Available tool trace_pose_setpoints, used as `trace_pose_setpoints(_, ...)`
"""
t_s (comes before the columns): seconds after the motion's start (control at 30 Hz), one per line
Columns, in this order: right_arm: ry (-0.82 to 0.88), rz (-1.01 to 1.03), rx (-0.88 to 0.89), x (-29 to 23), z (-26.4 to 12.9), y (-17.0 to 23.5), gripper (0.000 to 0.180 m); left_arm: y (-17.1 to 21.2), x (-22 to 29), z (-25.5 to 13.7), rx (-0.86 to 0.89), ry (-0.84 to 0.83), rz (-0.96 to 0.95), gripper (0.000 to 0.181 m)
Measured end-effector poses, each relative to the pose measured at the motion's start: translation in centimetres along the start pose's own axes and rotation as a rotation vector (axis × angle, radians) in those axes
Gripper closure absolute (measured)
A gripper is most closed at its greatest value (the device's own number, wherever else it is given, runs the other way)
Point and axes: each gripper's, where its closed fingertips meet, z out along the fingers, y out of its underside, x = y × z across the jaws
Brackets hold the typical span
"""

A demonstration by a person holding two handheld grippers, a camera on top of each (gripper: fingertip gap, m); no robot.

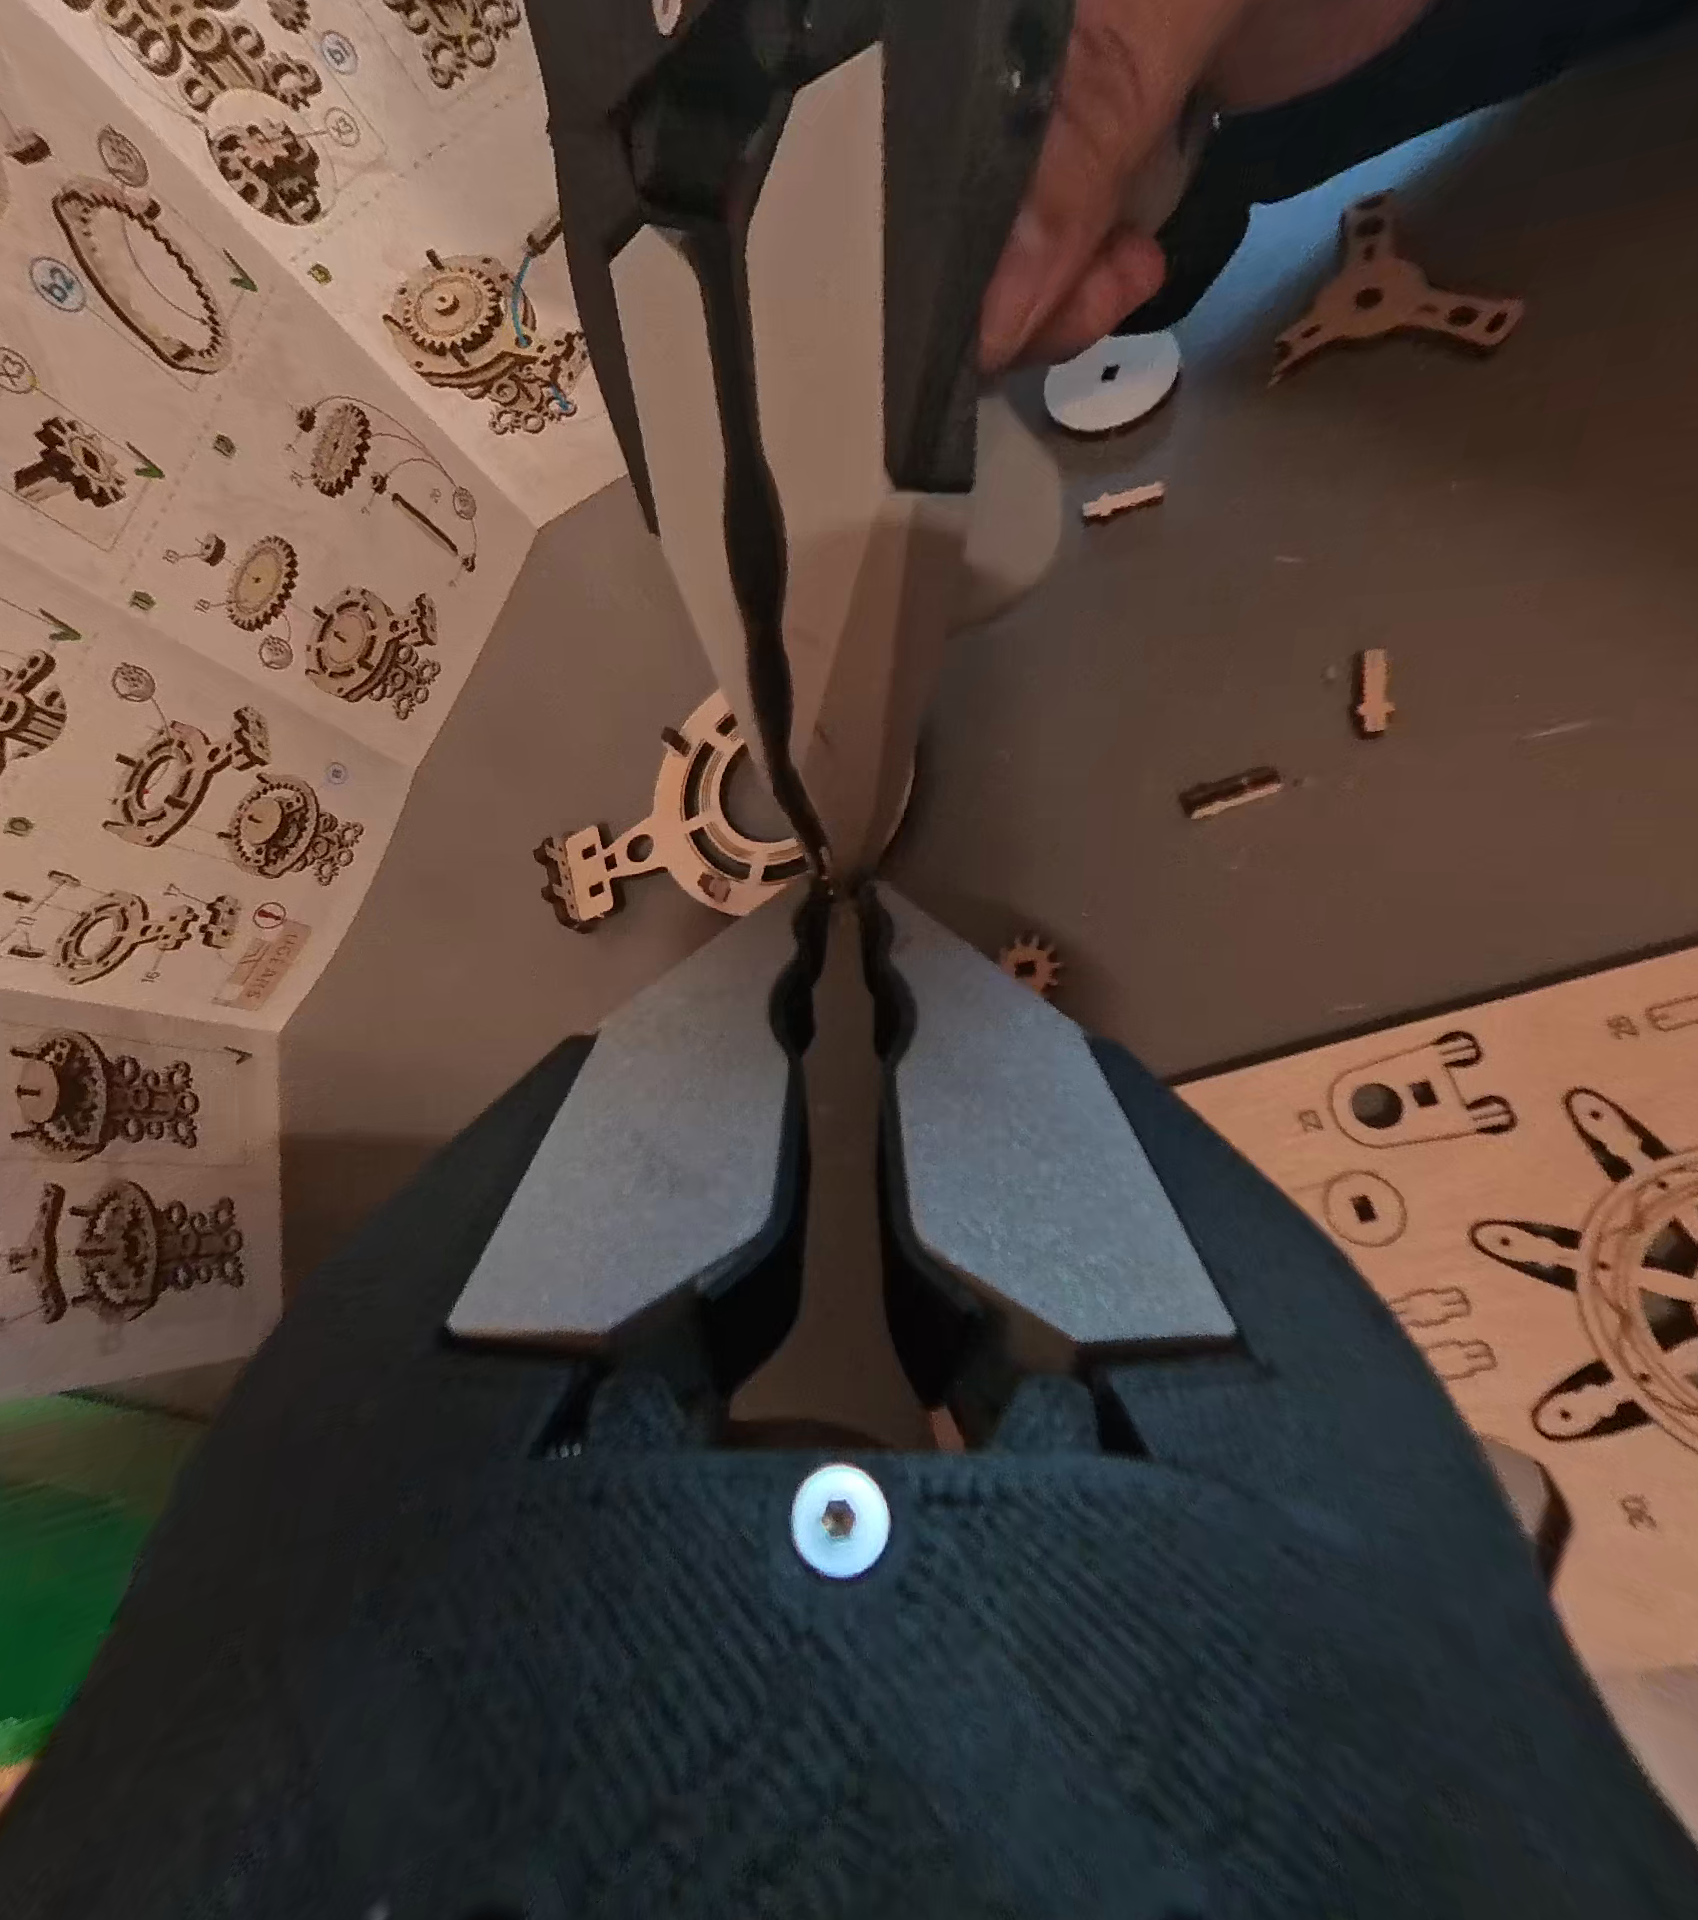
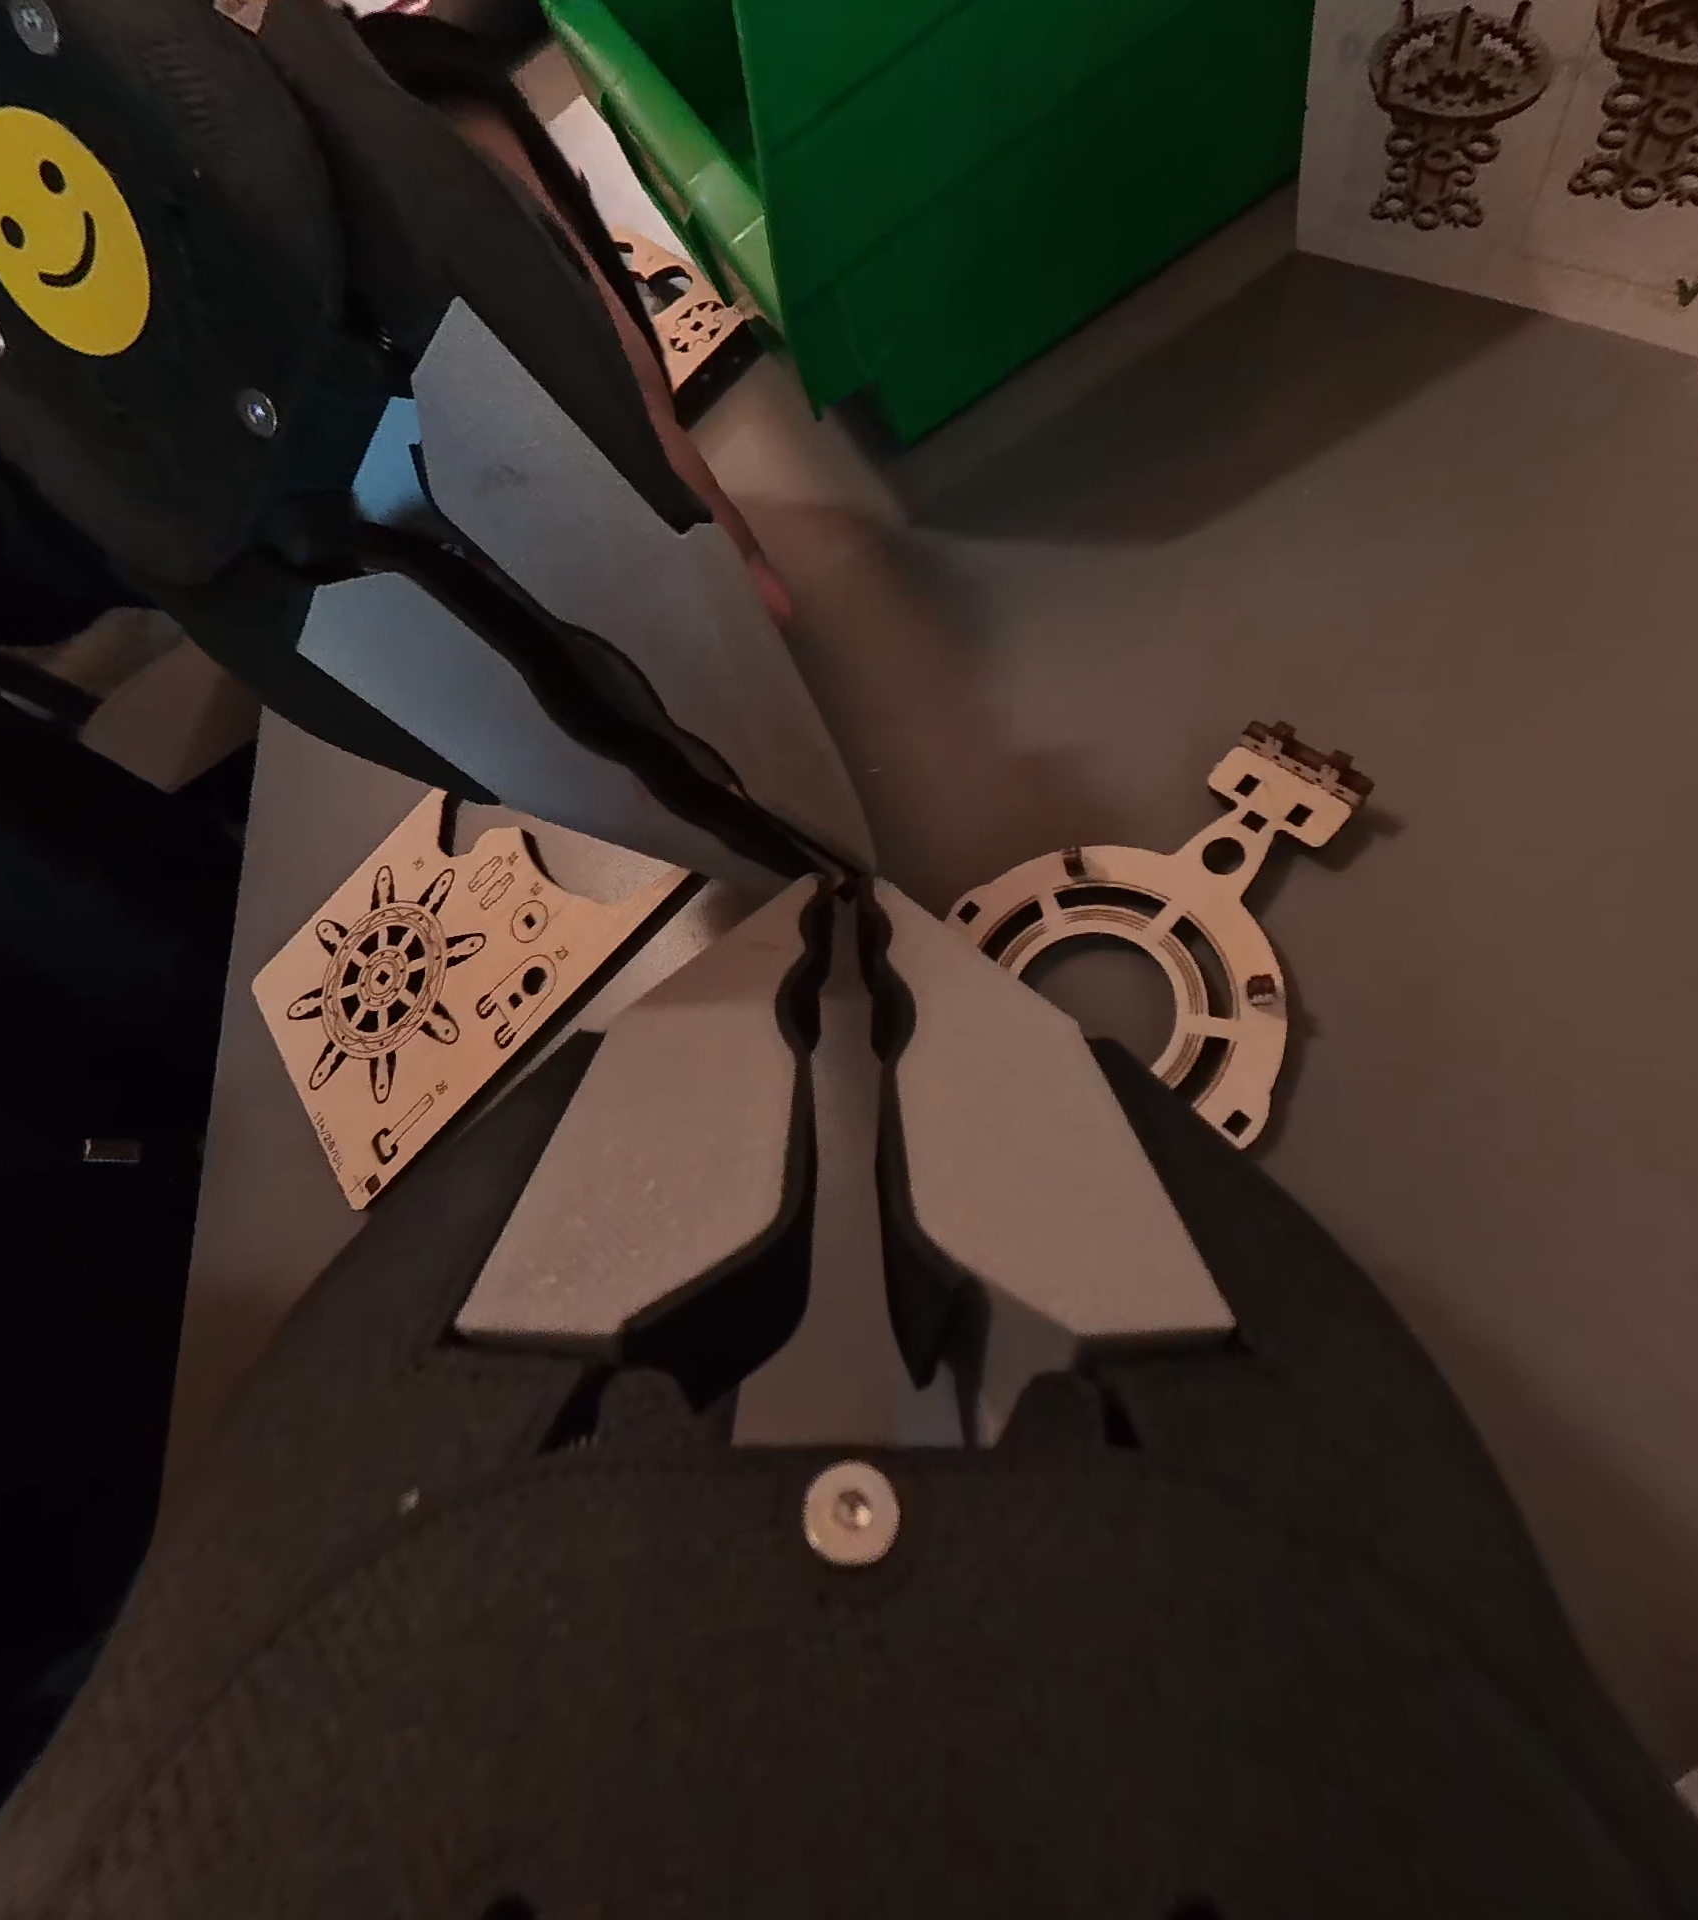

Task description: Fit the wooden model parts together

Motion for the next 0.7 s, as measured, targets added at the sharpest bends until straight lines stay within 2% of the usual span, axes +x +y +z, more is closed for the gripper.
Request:
trace_pose_setpoints(0.33,-0.029,-0.128,-0.040,-1.1,-0.2,0.5,0.179,0.0,0.6,-1.3,0.072,0.234,-0.209,0.176)
trace_pose_setpoints(0.7,-0.037,-0.367,-0.077,-3.2,0.0,1.0,0.179,-0.6,3.1,-1.8,0.108,0.413,-0.231,0.179)
